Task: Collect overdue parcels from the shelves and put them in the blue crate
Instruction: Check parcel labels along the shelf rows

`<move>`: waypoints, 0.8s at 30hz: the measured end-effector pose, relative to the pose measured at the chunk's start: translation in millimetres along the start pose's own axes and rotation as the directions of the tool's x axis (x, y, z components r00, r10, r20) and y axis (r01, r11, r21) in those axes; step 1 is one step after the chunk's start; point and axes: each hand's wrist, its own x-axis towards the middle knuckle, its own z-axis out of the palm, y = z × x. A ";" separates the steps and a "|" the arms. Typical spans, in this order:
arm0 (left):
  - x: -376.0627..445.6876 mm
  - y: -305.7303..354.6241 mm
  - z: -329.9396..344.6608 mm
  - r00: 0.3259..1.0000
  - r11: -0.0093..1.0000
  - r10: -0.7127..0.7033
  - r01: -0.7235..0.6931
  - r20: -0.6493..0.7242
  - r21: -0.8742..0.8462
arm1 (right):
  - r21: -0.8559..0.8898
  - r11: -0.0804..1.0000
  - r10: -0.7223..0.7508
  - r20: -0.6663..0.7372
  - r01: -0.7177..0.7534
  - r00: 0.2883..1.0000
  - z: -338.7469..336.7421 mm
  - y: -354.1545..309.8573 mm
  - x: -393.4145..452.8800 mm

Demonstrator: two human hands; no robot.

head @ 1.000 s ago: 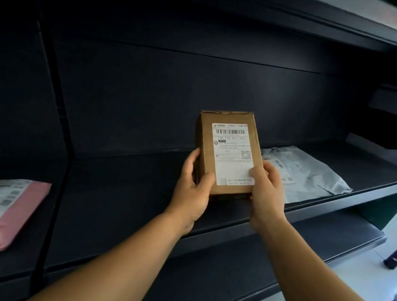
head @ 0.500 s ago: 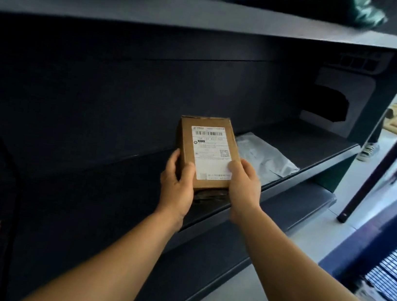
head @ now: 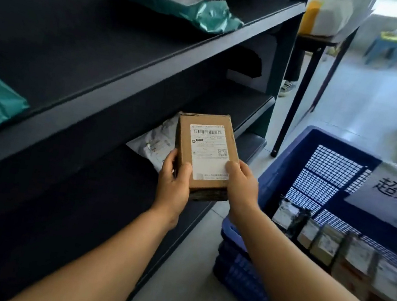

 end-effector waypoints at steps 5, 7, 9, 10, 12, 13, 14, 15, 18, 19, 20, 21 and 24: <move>-23.5 20.6 63.9 0.983 0.999 -0.032 0.024 0.178 0.047 | 0.040 0.999 0.031 -0.151 -0.025 0.988 -73.9 -27.8 -15.2; -31.6 22.7 91.1 0.965 0.997 -0.050 0.033 0.256 0.069 | 0.059 0.997 0.055 -0.203 -0.044 0.978 -103.6 -34.0 -16.5; -35.5 19.7 119.7 0.945 0.994 -0.076 0.048 0.318 0.095 | 0.074 0.996 0.074 -0.252 -0.056 0.965 -133.6 -35.1 -14.3; -36.8 17.6 134.7 0.935 0.992 -0.094 0.060 0.342 0.108 | 0.082 0.995 0.084 -0.278 -0.064 0.957 -148.1 -34.9 -12.4; -37.3 10.8 163.9 0.913 0.985 -0.143 0.092 0.383 0.148 | 0.102 0.992 0.108 -0.323 -0.079 0.940 -177.4 -31.3 -5.9; -37.5 6.8 178.4 0.902 0.979 -0.165 0.100 0.400 0.178 | 0.109 0.990 0.124 -0.341 -0.092 0.932 -191.8 -28.8 -2.3; -37.7 2.4 192.2 0.890 0.973 -0.184 0.105 0.416 0.207 | 0.115 0.988 0.140 -0.351 -0.106 0.926 -205.8 -27.1 1.0; -36.5 -3.6 205.7 0.879 0.965 -0.208 0.113 0.428 0.236 | 0.118 0.986 0.155 -0.361 -0.120 0.920 -219.5 -23.8 6.2; -31.3 -25.5 244.5 0.839 0.929 -0.307 0.162 0.449 0.333 | 0.128 0.973 0.226 -0.382 -0.191 0.896 -259.9 -11.5 21.3; -30.1 -33.9 256.7 0.821 0.911 -0.345 0.177 0.455 0.373 | 0.139 0.966 0.257 -0.384 -0.219 0.887 -272.9 -4.8 27.1; -28.8 -43.8 268.0 0.802 0.894 -0.378 0.185 0.463 0.408 | 0.140 0.957 0.290 -0.386 -0.256 0.875 -285.3 2.3 31.9; -28.2 -53.7 278.7 0.779 0.877 -0.408 0.190 0.476 0.441 | 0.124 0.947 0.321 -0.389 -0.296 0.863 -297.0 9.9 36.4; -29.2 -81.8 306.7 0.687 0.822 -0.513 0.219 0.515 0.526 | 0.097 0.910 0.406 -0.408 -0.403 0.818 -329.5 36.6 48.4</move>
